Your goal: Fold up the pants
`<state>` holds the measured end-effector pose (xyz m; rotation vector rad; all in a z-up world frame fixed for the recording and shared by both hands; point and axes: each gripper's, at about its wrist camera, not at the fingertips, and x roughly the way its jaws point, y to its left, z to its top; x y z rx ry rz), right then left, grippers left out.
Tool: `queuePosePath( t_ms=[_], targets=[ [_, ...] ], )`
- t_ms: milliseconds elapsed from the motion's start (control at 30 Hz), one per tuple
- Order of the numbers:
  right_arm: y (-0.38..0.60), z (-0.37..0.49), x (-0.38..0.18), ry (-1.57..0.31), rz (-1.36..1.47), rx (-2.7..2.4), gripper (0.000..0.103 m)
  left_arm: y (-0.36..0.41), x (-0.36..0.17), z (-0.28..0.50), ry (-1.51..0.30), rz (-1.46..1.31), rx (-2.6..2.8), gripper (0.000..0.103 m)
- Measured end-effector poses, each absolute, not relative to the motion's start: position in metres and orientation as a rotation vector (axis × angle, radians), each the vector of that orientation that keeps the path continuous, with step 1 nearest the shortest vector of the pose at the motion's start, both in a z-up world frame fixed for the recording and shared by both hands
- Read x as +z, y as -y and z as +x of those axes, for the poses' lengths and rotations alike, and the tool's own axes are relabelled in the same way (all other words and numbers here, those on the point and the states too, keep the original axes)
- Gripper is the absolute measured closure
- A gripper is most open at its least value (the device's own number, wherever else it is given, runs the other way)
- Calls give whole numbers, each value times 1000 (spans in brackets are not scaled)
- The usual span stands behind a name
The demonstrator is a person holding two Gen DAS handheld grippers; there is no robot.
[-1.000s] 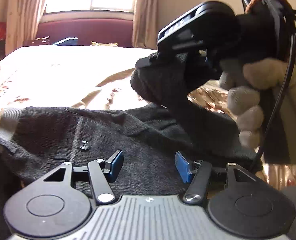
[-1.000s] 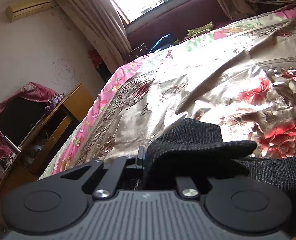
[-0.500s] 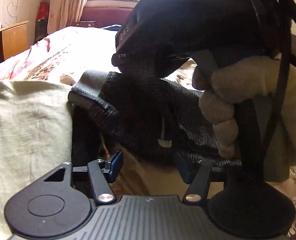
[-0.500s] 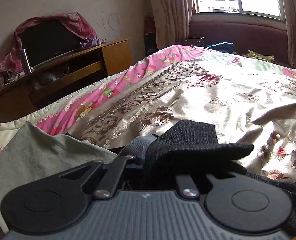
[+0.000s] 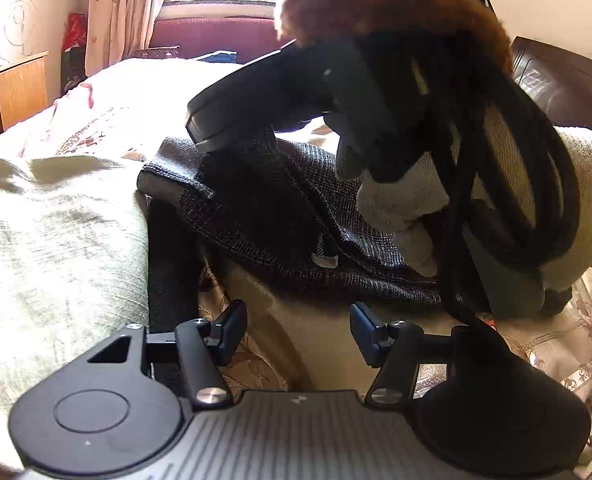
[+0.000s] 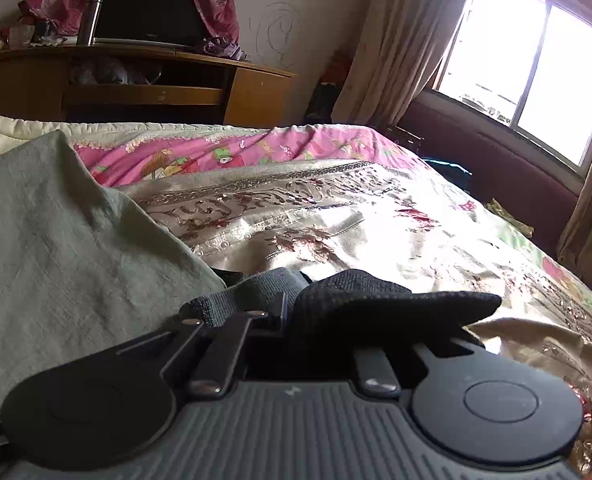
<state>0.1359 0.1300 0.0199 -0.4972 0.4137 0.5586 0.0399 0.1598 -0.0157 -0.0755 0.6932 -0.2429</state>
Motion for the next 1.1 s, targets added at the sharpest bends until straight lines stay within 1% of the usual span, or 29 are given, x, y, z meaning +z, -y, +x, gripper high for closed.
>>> queuePosePath(
  t_ms=[100, 167, 233, 333, 400, 500, 633, 733, 933, 1033, 1100],
  targets=[
    [-126, 139, 22, -400, -473, 545, 92, -161, -15, 37, -691, -82, -245, 34],
    [-112, 147, 27, -440, -346, 558, 97, -162, -13, 35, -687, -90, -247, 34],
    [-91, 153, 38, -467, -206, 545, 97, -165, -12, 40, -676, -103, -249, 34],
    [-32, 164, 68, -492, 65, 487, 98, -163, -1, 45, -643, -124, -266, 34],
    [15, 163, 91, -455, 173, 413, 98, -153, 8, 49, -616, -106, -296, 33],
    [96, 150, 128, -382, 270, 261, 98, -127, 20, 56, -576, -58, -368, 33],
    [206, 114, 157, -296, 375, 46, 98, -81, 30, 65, -573, -14, -484, 33],
    [277, 80, 159, -244, 446, -94, 98, -38, 36, 68, -587, 31, -567, 33],
    [396, 27, 129, -204, 595, -287, 98, 61, 26, 72, -634, 174, -702, 33],
    [433, 13, 113, -201, 652, -339, 97, 111, 15, 70, -649, 238, -799, 33],
    [448, 12, 102, -235, 673, -362, 97, 137, 5, 74, -684, 262, -851, 33]
  ],
)
